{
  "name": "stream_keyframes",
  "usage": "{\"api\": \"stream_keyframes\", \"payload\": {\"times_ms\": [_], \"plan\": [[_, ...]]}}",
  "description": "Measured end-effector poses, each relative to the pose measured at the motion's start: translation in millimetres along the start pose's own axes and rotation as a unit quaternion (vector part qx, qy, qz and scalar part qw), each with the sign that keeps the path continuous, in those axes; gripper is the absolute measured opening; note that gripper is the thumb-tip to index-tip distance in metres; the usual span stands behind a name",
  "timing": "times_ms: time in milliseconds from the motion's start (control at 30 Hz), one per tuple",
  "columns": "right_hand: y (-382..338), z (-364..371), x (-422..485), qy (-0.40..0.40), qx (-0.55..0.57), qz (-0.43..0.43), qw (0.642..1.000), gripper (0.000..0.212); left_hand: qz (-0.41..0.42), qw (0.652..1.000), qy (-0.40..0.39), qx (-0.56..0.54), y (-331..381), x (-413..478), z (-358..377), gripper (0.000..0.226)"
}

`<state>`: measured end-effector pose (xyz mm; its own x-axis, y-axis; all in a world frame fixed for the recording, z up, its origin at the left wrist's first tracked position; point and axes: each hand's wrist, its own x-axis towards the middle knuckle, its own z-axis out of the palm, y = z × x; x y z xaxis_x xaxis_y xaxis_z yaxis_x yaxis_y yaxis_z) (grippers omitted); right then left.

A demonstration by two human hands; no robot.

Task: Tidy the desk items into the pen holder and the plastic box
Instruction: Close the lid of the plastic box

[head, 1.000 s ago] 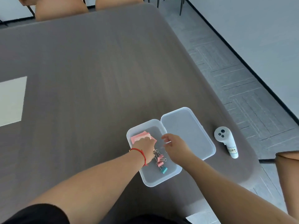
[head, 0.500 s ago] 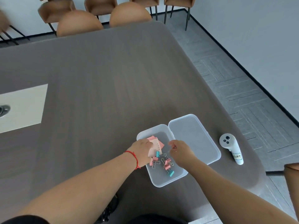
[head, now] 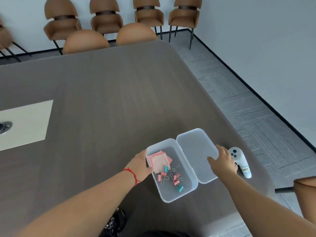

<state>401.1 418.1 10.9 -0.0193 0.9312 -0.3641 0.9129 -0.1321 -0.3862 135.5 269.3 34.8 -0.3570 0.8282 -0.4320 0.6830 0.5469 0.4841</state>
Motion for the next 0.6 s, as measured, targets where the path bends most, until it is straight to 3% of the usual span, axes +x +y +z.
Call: {"api": "stream_keyframes", "payload": {"times_ms": [100,200,367,433,533,600], "plan": [[9.9,-1.3,21.1,-0.102,0.024,0.019,0.994,0.078,-0.103,0.99,-0.018,-0.094,0.9,3.7,7.3,0.079],[11.2,0.5,37.0,-0.119,0.023,0.025,0.992,0.078,-0.184,0.966,-0.045,-0.174,2.6,9.0,13.5,0.083],[3.0,-9.1,42.0,-0.108,0.057,0.039,0.992,0.061,-0.223,0.935,-0.056,-0.269,12.8,13.9,14.9,0.067],[-1.8,-21.1,38.8,-0.082,0.071,0.034,0.994,0.05,-0.23,0.918,-0.058,-0.319,15.1,14.8,13.1,0.046],[-10.6,-47.6,30.9,-0.038,0.12,0.033,0.992,0.05,-0.249,0.894,-0.062,-0.367,18.1,16.1,13.1,0.034],[-20.3,-65.7,18.1,-0.029,0.147,-0.004,0.989,0.032,-0.268,0.874,-0.055,-0.401,20.6,15.0,11.6,0.029]]}}
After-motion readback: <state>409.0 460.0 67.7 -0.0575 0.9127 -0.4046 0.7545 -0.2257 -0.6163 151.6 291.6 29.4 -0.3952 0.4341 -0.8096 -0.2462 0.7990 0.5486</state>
